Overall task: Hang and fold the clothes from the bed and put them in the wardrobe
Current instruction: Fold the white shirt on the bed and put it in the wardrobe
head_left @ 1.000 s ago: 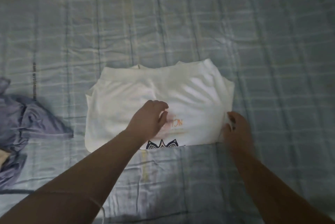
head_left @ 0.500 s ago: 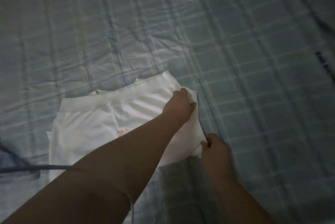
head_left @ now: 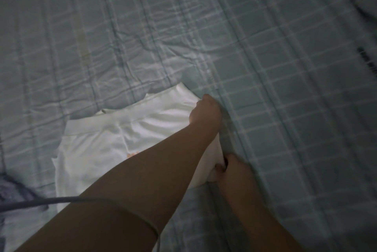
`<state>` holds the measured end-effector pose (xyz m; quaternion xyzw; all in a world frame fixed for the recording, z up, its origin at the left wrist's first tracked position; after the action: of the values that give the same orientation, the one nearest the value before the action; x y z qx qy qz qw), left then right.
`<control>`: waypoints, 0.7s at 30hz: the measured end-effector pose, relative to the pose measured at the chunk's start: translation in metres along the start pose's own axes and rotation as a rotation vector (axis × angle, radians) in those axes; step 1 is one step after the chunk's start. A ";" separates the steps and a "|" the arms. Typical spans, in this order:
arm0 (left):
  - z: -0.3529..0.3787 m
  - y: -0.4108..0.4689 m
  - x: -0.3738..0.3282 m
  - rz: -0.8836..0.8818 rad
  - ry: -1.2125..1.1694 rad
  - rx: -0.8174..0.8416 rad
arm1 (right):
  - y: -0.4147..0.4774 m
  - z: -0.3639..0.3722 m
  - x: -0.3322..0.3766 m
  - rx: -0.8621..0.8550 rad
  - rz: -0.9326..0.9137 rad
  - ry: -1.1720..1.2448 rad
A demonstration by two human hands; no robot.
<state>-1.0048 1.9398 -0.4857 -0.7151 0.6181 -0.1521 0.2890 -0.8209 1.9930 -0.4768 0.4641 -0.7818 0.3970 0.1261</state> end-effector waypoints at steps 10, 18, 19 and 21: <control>-0.065 -0.019 0.044 0.362 -0.366 0.021 | -0.027 0.011 0.045 0.021 0.055 0.448; -0.154 -0.032 0.187 0.343 -0.539 -0.059 | -0.066 0.076 0.178 0.073 -0.200 0.323; -0.166 -0.032 0.213 0.337 -0.555 -0.067 | -0.073 0.091 0.198 0.096 -0.217 0.318; -0.186 -0.031 0.265 0.338 -0.578 -0.071 | -0.086 0.120 0.238 0.116 -0.253 0.305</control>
<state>-1.0368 1.6424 -0.3577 -0.6258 0.6253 0.1285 0.4482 -0.8568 1.7335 -0.3773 0.4996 -0.6647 0.4882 0.2650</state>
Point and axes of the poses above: each hand's wrist, its own y-axis towards the middle knuckle, its own z-axis out of the palm, x = y × z, the point moved 8 cm from there along y, towards the middle knuckle, and after that the axes turned 12 degrees about -z, right-handed, at the moved point
